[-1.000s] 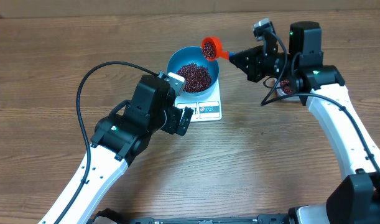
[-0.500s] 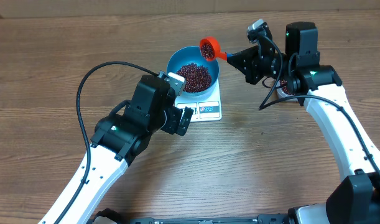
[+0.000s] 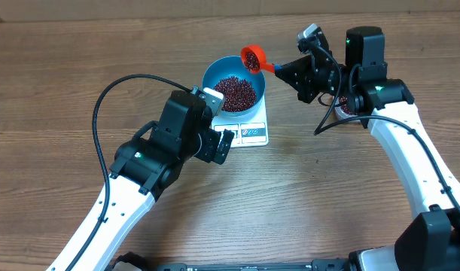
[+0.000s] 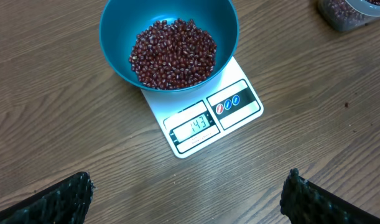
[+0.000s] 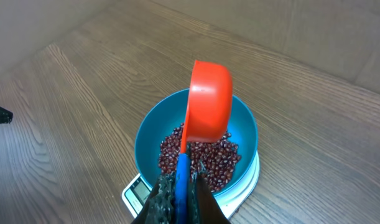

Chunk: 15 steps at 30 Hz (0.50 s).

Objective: Scoop item into bowl and weigh 150g on scale
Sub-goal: 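Tilt the scoop with the right gripper to trickle beans into the bowl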

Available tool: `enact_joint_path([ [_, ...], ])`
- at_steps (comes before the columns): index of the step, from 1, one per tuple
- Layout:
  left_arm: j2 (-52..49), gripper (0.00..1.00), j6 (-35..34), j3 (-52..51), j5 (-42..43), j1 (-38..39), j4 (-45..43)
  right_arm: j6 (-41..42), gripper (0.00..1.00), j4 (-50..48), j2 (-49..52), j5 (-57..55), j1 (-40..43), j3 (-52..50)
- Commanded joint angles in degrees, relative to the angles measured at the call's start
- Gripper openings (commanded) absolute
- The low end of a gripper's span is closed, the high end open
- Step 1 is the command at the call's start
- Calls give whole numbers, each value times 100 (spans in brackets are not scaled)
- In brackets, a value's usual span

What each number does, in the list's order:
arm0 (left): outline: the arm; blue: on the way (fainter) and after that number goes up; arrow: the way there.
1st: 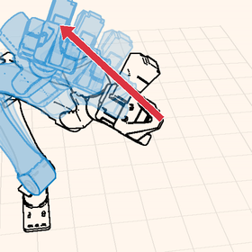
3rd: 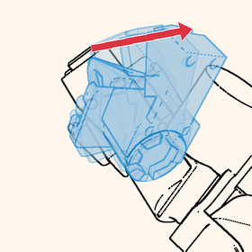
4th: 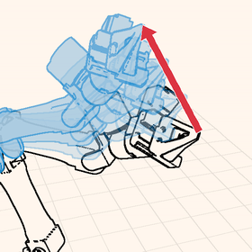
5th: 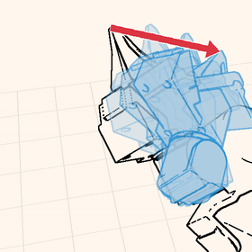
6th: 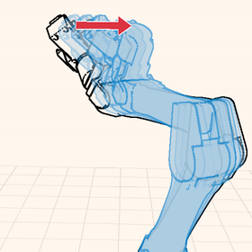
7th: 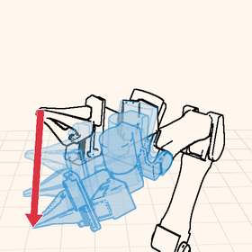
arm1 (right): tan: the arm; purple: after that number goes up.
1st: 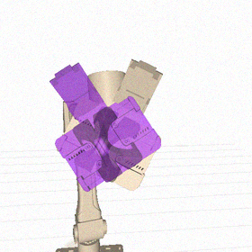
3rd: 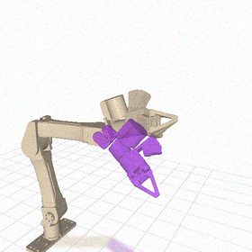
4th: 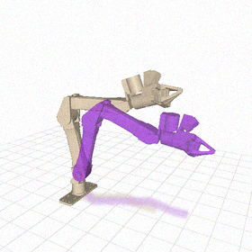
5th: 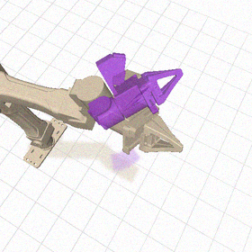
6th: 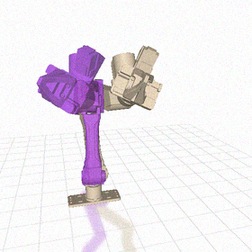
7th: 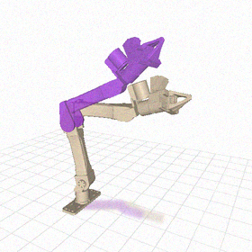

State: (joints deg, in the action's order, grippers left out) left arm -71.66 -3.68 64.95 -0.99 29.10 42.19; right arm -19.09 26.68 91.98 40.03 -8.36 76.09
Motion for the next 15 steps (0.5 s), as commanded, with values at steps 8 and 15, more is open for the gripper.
enact_joint_path([
  [8,-24,100,26,-44,81,-22,-2,-490,4,-28,-120,-15,-28,85],
  [15,-24,100,26,-44,81,-22,-2,-658,4,-26,-120,-15,-28,85],
])
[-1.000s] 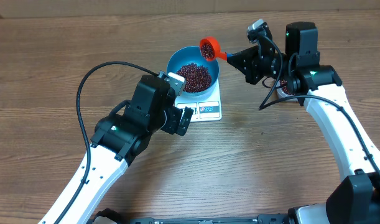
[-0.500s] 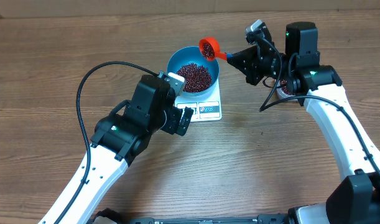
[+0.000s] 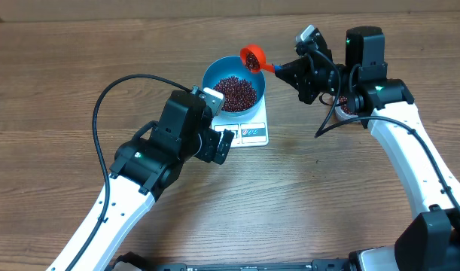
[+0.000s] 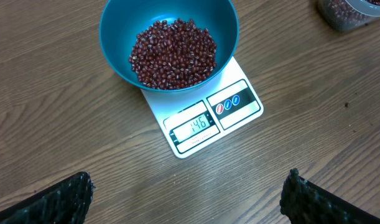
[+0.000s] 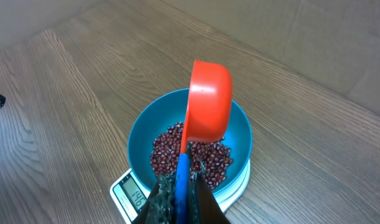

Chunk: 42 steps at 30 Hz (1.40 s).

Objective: Scoop item into bowl and weigh 150g on scale
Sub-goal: 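Tilt the scoop with the right gripper to trickle beans into the bowl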

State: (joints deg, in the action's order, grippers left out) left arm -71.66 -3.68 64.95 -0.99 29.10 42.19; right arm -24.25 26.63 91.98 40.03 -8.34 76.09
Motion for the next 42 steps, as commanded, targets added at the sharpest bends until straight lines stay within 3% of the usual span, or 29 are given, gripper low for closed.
enact_joint_path([
  [1,-24,100,26,-44,81,-22,-2,-142,4,-24,-120,-15,-31,85],
  [42,-24,100,26,-44,81,-22,-2,-181,4,-22,-24,-13,-31,85],
])
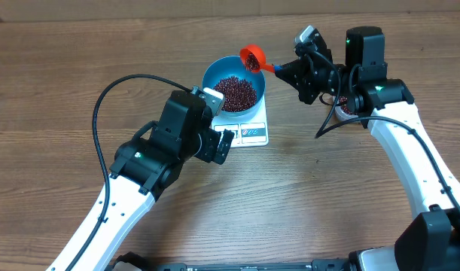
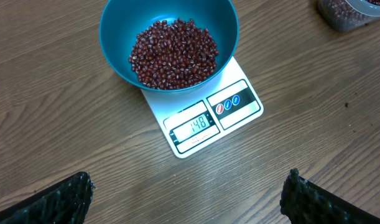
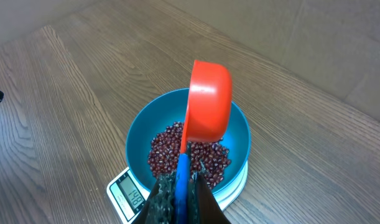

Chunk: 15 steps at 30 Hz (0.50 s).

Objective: Scoop item into bowl and weigh 150g on scale
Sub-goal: 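Tilt the scoop with the right gripper to trickle beans into the bowl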

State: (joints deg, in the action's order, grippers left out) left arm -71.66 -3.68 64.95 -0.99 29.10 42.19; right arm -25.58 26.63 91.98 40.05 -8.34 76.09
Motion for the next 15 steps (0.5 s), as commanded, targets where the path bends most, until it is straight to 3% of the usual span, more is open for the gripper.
enact_joint_path([
  [1,-24,100,26,-44,81,-22,-2,-48,4,-22,-24,-15,-31,85],
  [8,-24,100,26,-44,81,-22,-2,101,4,-17,-24,33,-31,85],
  [15,-24,100,26,-44,81,-22,-2,2116,4,-149,-26,52,-28,85],
])
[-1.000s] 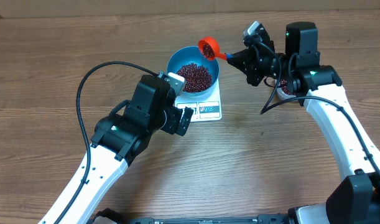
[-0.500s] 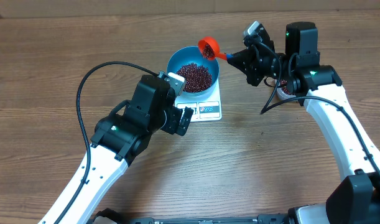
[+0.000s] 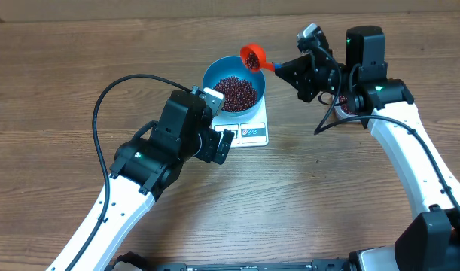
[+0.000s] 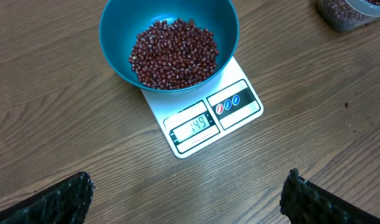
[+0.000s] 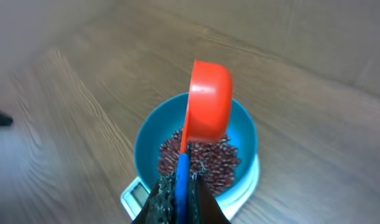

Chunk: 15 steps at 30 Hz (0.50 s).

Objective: Scoop item into bowl and weigh 150g on scale
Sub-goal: 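Tilt the scoop with the right gripper to trickle beans into the bowl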

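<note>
A blue bowl (image 4: 169,37) of red beans (image 4: 173,53) stands on the white scale (image 4: 205,118), whose display reads 149. My right gripper (image 5: 180,186) is shut on the blue handle of an orange scoop (image 5: 208,102), tipped on its side over the bowl's far right rim (image 3: 252,56). The right wrist view is blurred. My left gripper (image 4: 190,193) is open, low over the wood in front of the scale, with nothing between its fingers. From above, the left gripper (image 3: 223,147) sits just left of the scale (image 3: 248,132).
A container of beans (image 4: 348,11) sits at the right, behind the right arm; overhead it shows partly (image 3: 346,105). The left arm's black cable (image 3: 102,105) loops over the table's left half.
The scale reading has gone from 148 to 149. The scoop and right gripper have shifted slightly over the bowl; the right wrist view is now blurred. The left arm has not moved.
The right gripper held the tipped orange scoop over the bowl throughout, shifting only a little. The display read 143, then 146, then 148, and reads 149 now. The left gripper stayed open in front of the scale all along.
</note>
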Available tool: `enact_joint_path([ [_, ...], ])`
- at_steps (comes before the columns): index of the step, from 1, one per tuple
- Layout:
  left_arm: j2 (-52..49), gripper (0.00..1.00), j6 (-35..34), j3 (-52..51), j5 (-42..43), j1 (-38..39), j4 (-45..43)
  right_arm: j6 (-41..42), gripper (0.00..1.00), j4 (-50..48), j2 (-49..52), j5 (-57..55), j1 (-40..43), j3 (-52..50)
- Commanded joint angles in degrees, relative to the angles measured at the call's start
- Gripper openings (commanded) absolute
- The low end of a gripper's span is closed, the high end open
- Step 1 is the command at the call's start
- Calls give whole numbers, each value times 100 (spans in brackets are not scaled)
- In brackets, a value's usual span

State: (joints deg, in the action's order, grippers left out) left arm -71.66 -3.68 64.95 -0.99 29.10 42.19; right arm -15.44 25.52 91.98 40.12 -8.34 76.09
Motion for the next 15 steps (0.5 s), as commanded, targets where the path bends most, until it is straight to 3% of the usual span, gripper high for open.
enact_joint_path([
  [1,-24,100,26,-44,81,-22,-2,1300,4,-39,-26,46,-28,85],
  [7,-24,100,26,-44,81,-22,-2,1998,4,-57,-26,44,-28,85],
  [15,-24,100,26,-44,81,-22,-2,2017,4,-129,-26,63,-28,85],
])
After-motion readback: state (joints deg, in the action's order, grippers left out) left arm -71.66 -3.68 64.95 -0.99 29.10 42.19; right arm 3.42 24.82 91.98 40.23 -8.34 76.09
